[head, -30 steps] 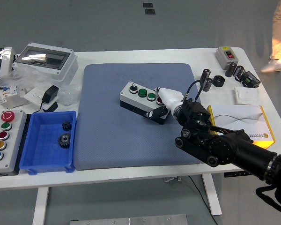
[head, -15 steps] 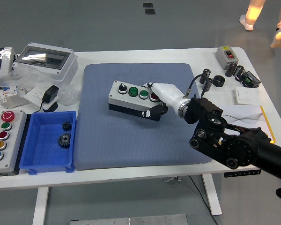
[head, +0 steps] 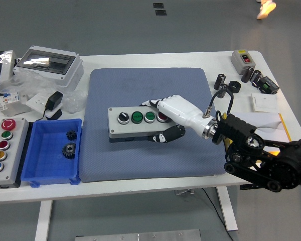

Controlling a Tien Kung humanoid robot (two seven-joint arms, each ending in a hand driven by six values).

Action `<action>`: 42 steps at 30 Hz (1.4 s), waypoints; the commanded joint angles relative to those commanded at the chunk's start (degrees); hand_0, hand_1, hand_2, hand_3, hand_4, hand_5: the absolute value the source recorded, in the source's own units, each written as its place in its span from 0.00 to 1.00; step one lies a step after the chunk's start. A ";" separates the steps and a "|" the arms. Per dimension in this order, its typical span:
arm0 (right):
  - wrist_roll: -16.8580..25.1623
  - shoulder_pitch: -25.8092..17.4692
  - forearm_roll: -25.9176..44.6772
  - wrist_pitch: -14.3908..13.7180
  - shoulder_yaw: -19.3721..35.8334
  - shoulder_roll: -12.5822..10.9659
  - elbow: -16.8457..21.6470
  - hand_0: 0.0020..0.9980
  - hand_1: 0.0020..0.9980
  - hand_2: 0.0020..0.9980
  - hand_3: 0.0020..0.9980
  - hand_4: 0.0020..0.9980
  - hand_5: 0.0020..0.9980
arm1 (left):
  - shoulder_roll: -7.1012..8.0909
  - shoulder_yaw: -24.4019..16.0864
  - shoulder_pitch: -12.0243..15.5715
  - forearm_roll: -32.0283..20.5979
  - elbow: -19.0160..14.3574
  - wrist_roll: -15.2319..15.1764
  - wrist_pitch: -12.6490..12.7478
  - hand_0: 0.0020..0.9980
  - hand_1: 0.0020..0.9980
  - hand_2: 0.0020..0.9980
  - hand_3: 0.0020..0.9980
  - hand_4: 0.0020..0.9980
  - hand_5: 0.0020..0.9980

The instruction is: Pick up the button,place it on the desk,press the button,press the button

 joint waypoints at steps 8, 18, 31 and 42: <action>-4.22 -1.54 0.34 4.08 0.65 0.38 -1.21 0.26 0.34 0.34 0.23 0.00 0.00 | -0.10 -0.18 0.02 0.37 0.04 -0.09 -0.09 0.67 0.63 0.57 0.60 0.65 0.24; -5.89 -2.14 1.77 6.51 1.45 0.19 -1.70 0.60 0.59 0.58 0.53 0.00 0.00 | -0.06 -0.15 -0.02 0.28 0.04 -0.12 -0.07 0.67 0.63 0.57 0.60 0.65 0.24; -6.66 -2.43 3.67 7.25 1.23 0.00 -1.39 0.83 0.78 0.80 0.83 0.13 0.09 | -0.03 -0.06 0.06 0.18 0.05 -0.09 -0.07 0.67 0.63 0.57 0.60 0.65 0.24; -6.69 -2.53 7.19 8.61 1.61 -0.47 -1.10 0.89 0.84 0.84 0.89 0.17 0.06 | 0.01 -0.01 0.09 0.09 0.04 -0.09 -0.06 0.67 0.63 0.57 0.60 0.65 0.24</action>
